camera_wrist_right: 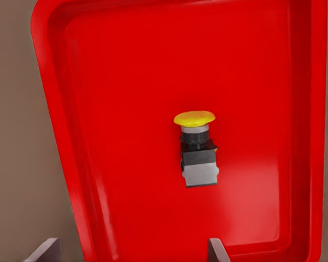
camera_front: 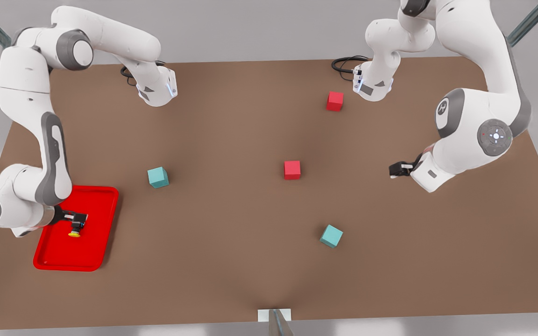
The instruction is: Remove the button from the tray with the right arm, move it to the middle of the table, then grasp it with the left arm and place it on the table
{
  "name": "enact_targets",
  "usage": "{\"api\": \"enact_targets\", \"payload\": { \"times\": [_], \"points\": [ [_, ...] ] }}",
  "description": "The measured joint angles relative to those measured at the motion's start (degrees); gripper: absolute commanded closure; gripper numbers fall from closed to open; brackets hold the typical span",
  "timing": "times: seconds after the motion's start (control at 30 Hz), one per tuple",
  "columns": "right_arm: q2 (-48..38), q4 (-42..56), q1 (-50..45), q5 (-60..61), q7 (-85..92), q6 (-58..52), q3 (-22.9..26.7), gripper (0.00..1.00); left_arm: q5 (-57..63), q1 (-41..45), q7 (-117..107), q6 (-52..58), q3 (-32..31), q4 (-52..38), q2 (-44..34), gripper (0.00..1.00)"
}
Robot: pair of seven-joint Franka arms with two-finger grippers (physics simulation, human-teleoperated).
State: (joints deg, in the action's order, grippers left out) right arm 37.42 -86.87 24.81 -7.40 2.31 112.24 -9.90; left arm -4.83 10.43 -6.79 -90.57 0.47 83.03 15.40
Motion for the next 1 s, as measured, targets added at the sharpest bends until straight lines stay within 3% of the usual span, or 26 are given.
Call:
{"api": "enact_targets", "payload": {
  "times": [0.1, 0.23, 0.3, 0.73, 1.0],
  "points": [
    [1.66, 0.02, 3.89, -0.99, 3.70, 2.73, -2.80, 0.00, 0.09, 1.16, -0.36, -0.16, 0.04, -0.13, 1.02, 0.00],
    [2.19, -0.59, 16.77, -5.28, 7.98, 3.57, -16.07, 0.00, 0.23, 1.95, -0.83, -0.33, 0.06, -0.13, 1.31, 0.00],
    [2.61, -1.16, 20.33, -8.70, 10.05, 3.44, -19.51, 0.00, 0.24, 2.62, -1.17, -0.41, 0.06, -0.17, 1.73, 0.00],
    [4.87, -5.10, 20.57, -17.82, 17.40, 6.80, -20.80, 0.00, 0.25, 4.60, -2.84, -1.17, -0.02, -4.17, 6.09, 0.00],
    [4.85, -6.58, 25.88, -17.97, 14.71, 9.38, -25.00, 0.00, 1.55, 5.65, -3.34, -1.40, -0.03, -6.17, 7.69, 0.00]
  ]
}}
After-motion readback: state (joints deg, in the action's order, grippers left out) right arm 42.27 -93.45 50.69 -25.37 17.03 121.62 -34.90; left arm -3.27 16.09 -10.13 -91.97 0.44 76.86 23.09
